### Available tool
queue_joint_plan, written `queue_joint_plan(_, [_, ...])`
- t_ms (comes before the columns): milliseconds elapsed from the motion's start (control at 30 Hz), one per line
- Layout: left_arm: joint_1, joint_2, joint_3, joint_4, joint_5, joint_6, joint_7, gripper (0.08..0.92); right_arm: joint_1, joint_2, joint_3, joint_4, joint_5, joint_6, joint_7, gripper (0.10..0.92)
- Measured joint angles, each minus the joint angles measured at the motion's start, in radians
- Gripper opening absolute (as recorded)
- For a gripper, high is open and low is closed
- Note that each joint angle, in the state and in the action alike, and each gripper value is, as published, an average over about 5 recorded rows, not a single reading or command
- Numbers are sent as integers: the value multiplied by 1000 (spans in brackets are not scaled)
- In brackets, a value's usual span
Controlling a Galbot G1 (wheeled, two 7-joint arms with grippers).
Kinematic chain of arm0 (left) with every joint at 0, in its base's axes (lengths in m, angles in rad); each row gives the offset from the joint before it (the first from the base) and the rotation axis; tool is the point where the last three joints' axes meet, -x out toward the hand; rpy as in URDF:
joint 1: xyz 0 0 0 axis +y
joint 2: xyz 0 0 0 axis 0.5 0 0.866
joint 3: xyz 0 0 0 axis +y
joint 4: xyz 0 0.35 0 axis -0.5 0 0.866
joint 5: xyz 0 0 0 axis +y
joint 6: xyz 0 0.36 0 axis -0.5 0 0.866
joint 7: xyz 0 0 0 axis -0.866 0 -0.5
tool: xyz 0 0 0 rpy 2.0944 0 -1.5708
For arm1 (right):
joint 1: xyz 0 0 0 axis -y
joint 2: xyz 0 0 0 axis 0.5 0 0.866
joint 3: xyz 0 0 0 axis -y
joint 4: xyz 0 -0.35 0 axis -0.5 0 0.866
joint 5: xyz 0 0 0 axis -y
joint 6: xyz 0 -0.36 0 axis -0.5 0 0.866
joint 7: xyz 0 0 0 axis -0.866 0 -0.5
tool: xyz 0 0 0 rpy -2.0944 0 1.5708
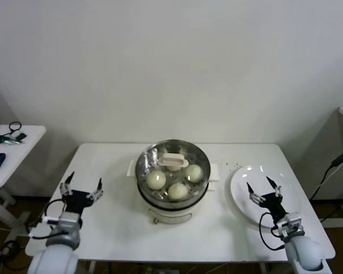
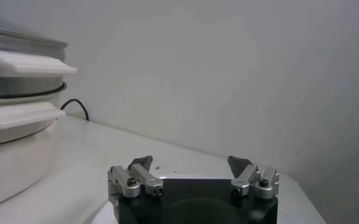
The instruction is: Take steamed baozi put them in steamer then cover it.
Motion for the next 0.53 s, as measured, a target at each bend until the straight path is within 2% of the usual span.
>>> queue_joint_plan(233, [27, -17, -82, 58, -151, -167, 18, 823, 1, 2, 1, 15, -2, 1, 0, 823])
queue_joint_plan(533, [58, -28, -126, 92, -216, -268, 41, 823, -1, 10, 7, 27, -6, 0, 1, 823])
